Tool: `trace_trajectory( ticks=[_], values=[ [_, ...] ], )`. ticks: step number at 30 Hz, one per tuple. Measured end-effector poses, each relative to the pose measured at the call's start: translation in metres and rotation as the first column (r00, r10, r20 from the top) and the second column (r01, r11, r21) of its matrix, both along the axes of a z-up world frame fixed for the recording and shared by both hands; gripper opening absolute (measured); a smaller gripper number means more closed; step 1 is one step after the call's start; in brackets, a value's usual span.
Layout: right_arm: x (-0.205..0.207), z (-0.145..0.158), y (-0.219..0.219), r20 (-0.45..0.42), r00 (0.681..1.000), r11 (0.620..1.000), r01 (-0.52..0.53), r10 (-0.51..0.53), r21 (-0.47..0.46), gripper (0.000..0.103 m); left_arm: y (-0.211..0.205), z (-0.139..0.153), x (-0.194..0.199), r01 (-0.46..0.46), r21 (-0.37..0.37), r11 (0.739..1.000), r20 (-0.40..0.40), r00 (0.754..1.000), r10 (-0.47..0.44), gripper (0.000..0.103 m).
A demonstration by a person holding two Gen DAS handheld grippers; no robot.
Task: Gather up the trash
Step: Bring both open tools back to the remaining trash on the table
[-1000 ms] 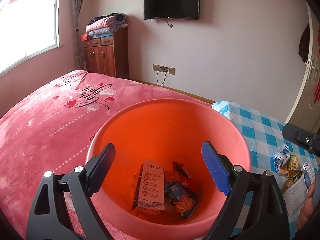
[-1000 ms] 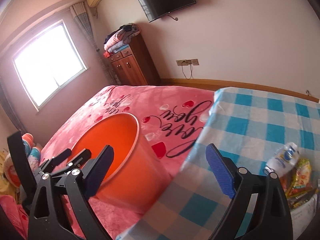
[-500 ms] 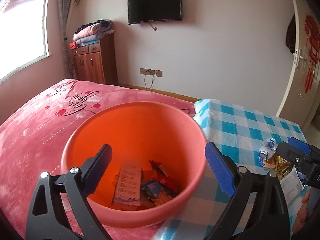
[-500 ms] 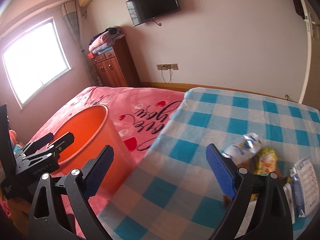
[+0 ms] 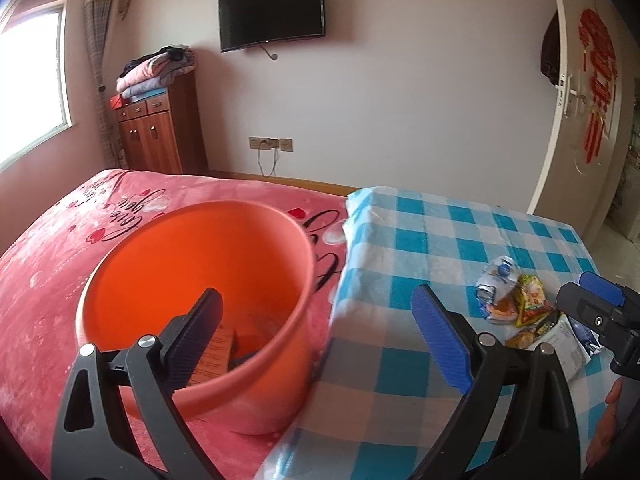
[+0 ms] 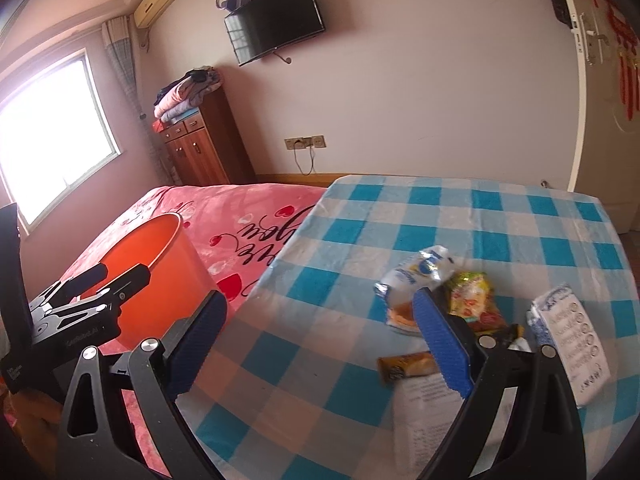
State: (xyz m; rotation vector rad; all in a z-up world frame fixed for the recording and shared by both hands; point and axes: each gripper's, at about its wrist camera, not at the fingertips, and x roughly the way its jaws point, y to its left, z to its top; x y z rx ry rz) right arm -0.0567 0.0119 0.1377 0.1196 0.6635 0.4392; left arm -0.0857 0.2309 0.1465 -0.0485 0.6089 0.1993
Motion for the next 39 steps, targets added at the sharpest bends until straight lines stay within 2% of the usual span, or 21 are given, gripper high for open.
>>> trace_trajectory(
  ticks=[12, 26, 32, 39],
  values=[
    [-0.021, -0.006, -0.042, -0.004, 0.998, 0.998, 0.064, -0.064, 0.006, 0.093, -0.036, 0.003, -0.006, 0.058, 0.029, 0.998, -0.001, 0.998, -0.058, 0.096],
    [-0.047, -0.035, -0.104, -0.059, 0.988, 0.989, 0.145, -0.144, 0.012, 0.093, -0.085, -0.003, -0.014, 0.143, 0.078, 0.987, -0.029, 0.99, -0.141, 0.096],
    [-0.056, -0.054, -0.129, -0.094, 0.981, 0.985, 0.17, -0.169, 0.003, 0.093, -0.103, -0.015, -0.015, 0.223, 0.044, 0.974, -0.058, 0.974, -0.221, 0.096],
    [-0.06, -0.076, -0.158, -0.139, 0.969, 0.979, 0.206, -0.204, 0.002, 0.093, -0.124, -0.031, 0.005, 0.318, -0.058, 0.946, -0.09, 0.942, -0.322, 0.096]
  ],
)
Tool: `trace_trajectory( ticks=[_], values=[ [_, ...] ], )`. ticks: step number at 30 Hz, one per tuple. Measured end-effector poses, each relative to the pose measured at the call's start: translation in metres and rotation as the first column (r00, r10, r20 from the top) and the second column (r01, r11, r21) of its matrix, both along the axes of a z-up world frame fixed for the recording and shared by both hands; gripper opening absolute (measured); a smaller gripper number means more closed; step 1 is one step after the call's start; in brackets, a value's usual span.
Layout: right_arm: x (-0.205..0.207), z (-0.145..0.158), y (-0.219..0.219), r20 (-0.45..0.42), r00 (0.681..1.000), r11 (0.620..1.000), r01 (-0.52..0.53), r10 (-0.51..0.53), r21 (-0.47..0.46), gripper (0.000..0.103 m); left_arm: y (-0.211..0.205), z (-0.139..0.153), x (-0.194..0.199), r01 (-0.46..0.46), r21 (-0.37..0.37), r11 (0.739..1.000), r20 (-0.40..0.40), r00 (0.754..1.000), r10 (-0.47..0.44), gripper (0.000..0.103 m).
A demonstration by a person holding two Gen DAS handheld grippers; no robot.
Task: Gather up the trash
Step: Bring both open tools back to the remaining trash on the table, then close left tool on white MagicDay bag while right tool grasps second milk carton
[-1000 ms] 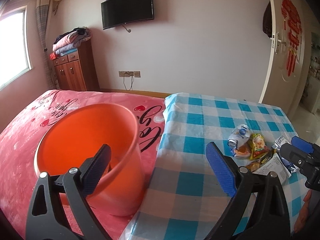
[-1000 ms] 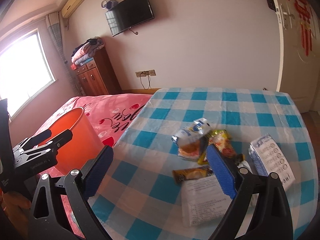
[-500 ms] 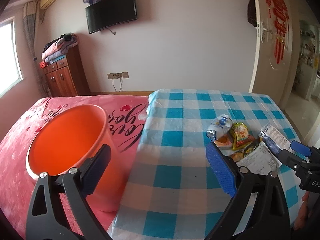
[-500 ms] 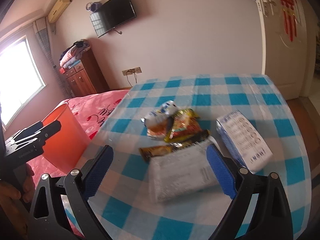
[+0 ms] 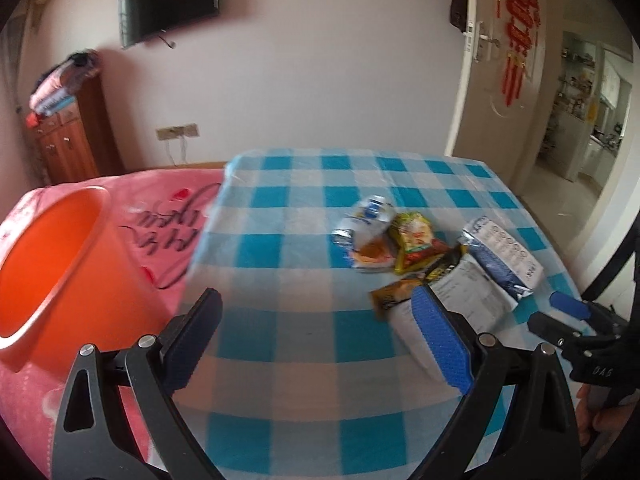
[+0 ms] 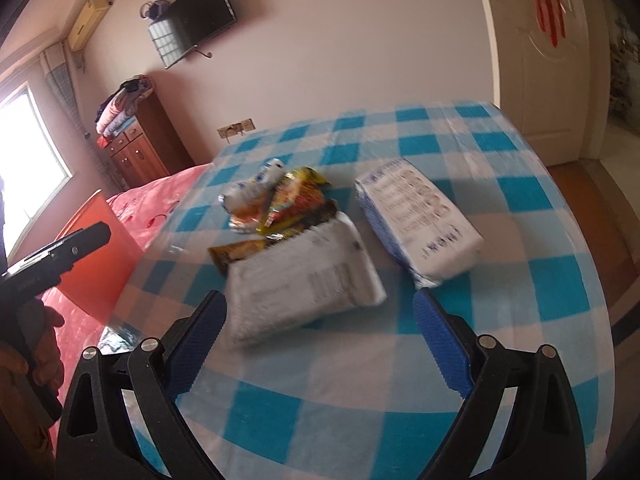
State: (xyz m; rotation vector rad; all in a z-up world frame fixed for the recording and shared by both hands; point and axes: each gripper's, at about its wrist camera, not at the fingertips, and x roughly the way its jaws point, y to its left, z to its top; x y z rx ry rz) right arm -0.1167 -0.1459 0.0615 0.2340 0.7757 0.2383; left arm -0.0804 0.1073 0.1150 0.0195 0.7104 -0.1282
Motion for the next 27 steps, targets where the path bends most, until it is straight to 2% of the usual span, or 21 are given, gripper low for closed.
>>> trace_trajectory(
  ticks=[6, 12, 17, 20, 24, 27],
  values=[
    [0.004, -0.006, -0.026, -0.012, 1.0, 1.0, 0.027, -0.027, 0.0, 0.093, -0.027, -0.009, 0.041, 0.148, 0.009, 0.989, -0.025, 0.989, -0.148, 0.096],
    [0.024, -0.003, -0.053, -0.032, 0.999, 0.999, 0.042, -0.042, 0.003, 0.093, -0.051, -0.023, 0.097, 0.279, 0.005, 0.96, -0.082, 0.957, -0.278, 0.096],
    [0.049, -0.004, -0.069, -0.052, 0.998, 0.999, 0.043, -0.043, 0.004, 0.093, -0.064, -0.043, 0.133, 0.336, 0.018, 0.942, -0.135, 0.934, -0.331, 0.096],
    [0.062, -0.006, -0.073, -0.061, 0.998, 0.999, 0.036, -0.035, 0.008, 0.093, -0.068, -0.053, 0.15, 0.343, 0.021, 0.939, -0.164, 0.928, -0.336, 0.096],
    [0.077, -0.008, -0.069, -0.065, 0.998, 1.0, 0.013, -0.013, 0.009, 0.093, -0.066, -0.062, 0.17, 0.356, -0.042, 0.933, -0.186, 0.915, -0.358, 0.096],
    [0.085, -0.01, -0.064, -0.068, 0.998, 1.0, -0.005, 0.004, -0.006, 0.093, -0.064, -0.068, 0.181, 0.343, -0.064, 0.937, -0.204, 0.915, -0.349, 0.096]
  ],
)
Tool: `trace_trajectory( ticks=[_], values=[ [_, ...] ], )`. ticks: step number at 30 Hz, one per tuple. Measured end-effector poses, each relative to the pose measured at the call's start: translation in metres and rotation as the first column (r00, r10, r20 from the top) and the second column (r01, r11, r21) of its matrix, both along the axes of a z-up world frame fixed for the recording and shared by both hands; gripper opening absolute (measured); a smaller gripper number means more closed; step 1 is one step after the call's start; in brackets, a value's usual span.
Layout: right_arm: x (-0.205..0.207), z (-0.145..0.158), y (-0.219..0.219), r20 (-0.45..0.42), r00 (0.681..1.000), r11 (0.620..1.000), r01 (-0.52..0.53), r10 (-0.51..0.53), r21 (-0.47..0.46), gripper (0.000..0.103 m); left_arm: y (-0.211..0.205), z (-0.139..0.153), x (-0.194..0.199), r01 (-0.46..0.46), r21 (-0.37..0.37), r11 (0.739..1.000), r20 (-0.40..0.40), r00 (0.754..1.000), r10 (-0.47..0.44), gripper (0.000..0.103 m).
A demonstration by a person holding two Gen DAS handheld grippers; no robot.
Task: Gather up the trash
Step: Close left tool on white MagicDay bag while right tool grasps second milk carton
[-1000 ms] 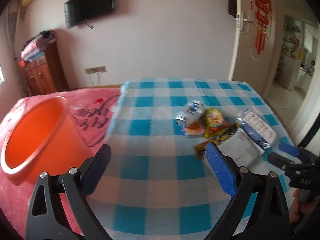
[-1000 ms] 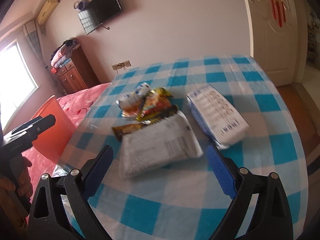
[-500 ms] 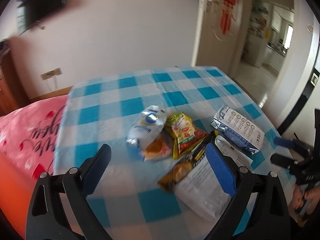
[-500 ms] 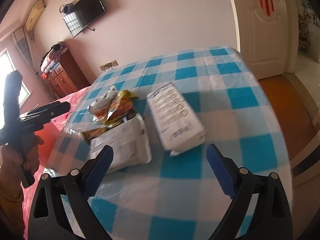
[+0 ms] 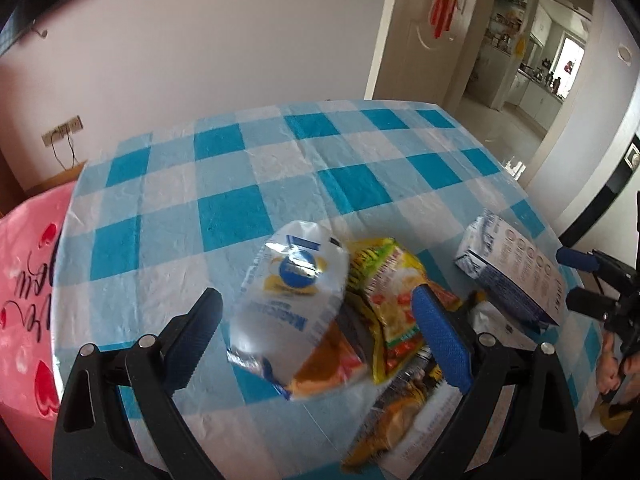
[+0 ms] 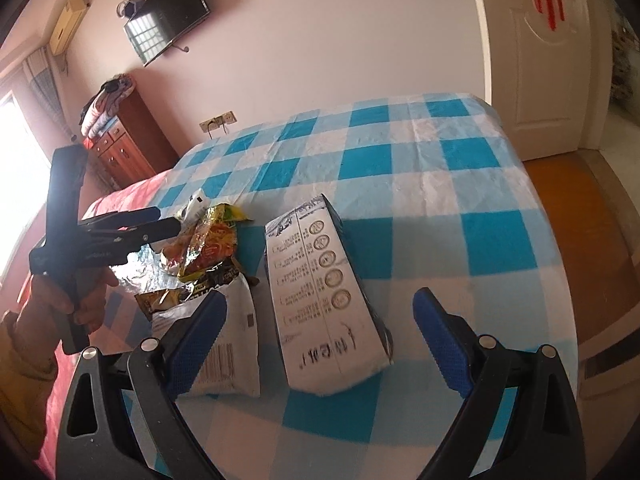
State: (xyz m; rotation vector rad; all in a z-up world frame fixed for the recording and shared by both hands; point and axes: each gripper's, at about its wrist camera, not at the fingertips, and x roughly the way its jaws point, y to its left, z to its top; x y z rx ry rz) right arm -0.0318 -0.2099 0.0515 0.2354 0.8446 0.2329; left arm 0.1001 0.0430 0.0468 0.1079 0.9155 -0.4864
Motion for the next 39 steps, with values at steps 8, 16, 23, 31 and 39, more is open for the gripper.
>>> trace_trajectory(
  ticks=[8, 16, 23, 31, 39],
  values=[
    [0.018, -0.015, 0.009, -0.033, 0.999, 0.999, -0.035, 0.034, -0.025, 0.093, 0.007, -0.012, 0.016, -0.009, -0.056, 0.998, -0.043, 0.999, 0.007, 0.095],
    [0.025, -0.023, 0.017, -0.036, 0.998, 0.996, -0.055, 0.053, -0.069, 0.093, 0.011, -0.021, 0.02, -0.023, -0.098, 0.995, -0.049, 0.999, 0.018, 0.076],
    [0.026, -0.023, 0.021, -0.022, 0.999, 0.991, -0.045, 0.042, -0.123, 0.093, 0.013, -0.022, 0.017, -0.033, -0.115, 0.993, -0.04, 0.999, 0.028, 0.064],
    [0.026, -0.026, 0.024, -0.03, 0.999, 0.984, -0.038, 0.033, -0.173, 0.079, 0.023, -0.026, 0.01, -0.073, -0.153, 0.986, -0.046, 0.997, 0.066, 0.064],
    [0.022, -0.027, 0.025, -0.016, 1.0, 0.983, -0.027, 0.025, -0.182, 0.07, 0.036, -0.023, -0.004, -0.113, -0.185, 0.976, -0.036, 0.993, 0.108, 0.064]
  ],
)
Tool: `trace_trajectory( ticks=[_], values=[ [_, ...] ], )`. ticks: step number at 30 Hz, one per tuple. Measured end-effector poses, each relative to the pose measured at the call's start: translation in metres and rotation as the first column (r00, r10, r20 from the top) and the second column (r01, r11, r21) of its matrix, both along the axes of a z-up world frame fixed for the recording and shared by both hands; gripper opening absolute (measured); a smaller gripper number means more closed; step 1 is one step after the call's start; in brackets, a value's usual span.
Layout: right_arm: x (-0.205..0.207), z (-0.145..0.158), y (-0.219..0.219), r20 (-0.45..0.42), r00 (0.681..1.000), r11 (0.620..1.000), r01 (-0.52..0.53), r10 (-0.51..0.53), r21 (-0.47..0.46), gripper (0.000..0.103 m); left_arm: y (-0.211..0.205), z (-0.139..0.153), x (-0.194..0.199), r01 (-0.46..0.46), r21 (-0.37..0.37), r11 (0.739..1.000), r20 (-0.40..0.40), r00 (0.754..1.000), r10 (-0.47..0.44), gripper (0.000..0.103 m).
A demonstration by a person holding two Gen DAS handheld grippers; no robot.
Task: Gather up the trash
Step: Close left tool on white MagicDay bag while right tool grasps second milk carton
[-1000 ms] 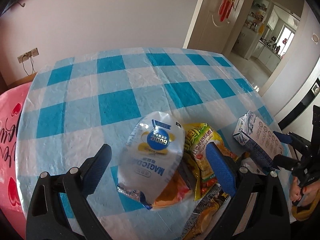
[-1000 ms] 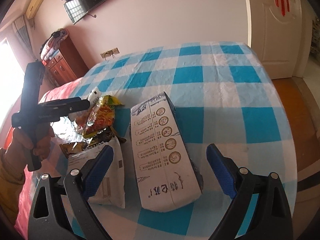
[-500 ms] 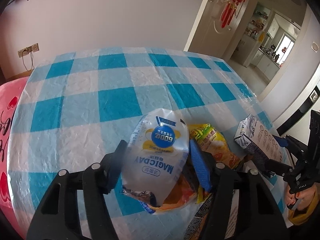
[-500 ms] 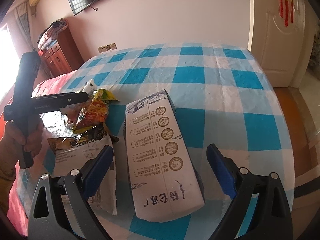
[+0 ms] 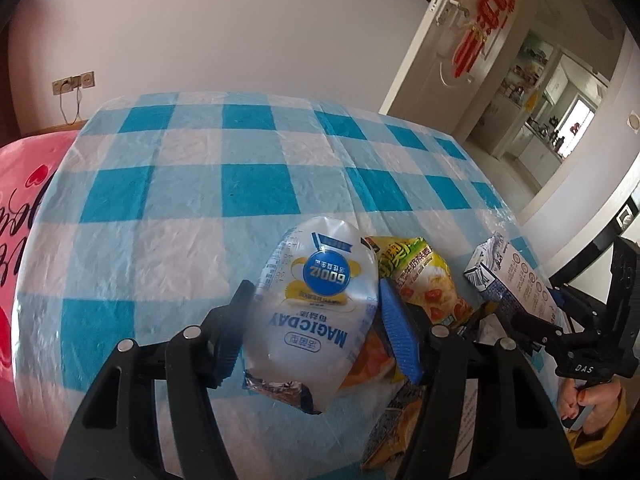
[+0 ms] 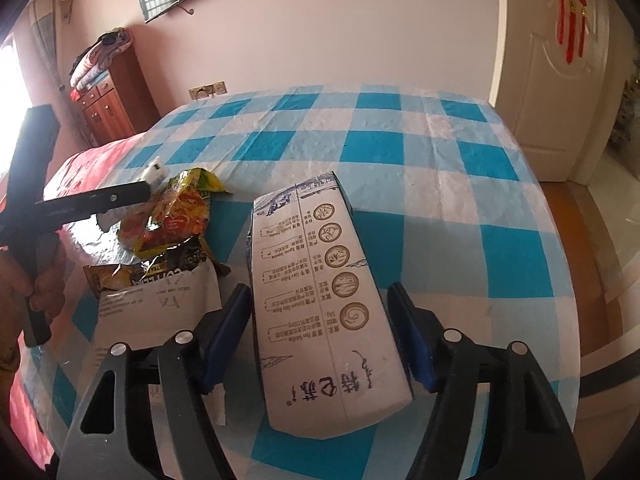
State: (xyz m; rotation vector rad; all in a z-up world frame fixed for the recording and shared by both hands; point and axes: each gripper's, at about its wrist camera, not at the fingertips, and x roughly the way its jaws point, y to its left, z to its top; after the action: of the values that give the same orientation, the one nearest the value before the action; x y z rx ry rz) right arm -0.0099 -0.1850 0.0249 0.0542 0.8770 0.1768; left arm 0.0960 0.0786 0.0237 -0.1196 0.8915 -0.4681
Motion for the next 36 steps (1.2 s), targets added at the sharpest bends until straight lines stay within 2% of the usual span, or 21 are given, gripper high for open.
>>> trace_trajectory(
  ticks=[13, 17, 24, 31, 36],
  values=[
    [-0.014, 0.005, -0.027, 0.014, 0.996, 0.986, 0.085, -0.088, 0.142, 0.069, 0.029, 0.007, -0.038, -0.069, -0.044, 0.997, 0.039, 0.997, 0.071, 0.064],
    [-0.019, 0.01, -0.033, 0.009, 0.994, 0.973, 0.106, -0.11, 0.207, 0.069, 0.034, 0.014, -0.053, -0.077, -0.03, 0.997, 0.072, 0.994, 0.079, 0.064],
    [-0.028, 0.023, -0.037, 0.001, 0.99, 0.942, 0.133, -0.14, 0.307, 0.069, 0.045, 0.032, -0.09, -0.082, -0.051, 0.995, 0.123, 0.989, 0.088, 0.064],
    [-0.035, 0.044, -0.02, 0.016, 0.994, 0.928, 0.098, -0.111, 0.359, 0.068, 0.063, 0.055, -0.129, -0.109, -0.078, 0.991, 0.165, 0.979, 0.12, 0.064],
    [-0.035, 0.065, 0.01, 0.048, 0.998, 0.927, 0.025, -0.046, 0.375, 0.068, 0.087, 0.075, -0.151, -0.153, -0.107, 0.982, 0.19, 0.967, 0.172, 0.064]
  ],
)
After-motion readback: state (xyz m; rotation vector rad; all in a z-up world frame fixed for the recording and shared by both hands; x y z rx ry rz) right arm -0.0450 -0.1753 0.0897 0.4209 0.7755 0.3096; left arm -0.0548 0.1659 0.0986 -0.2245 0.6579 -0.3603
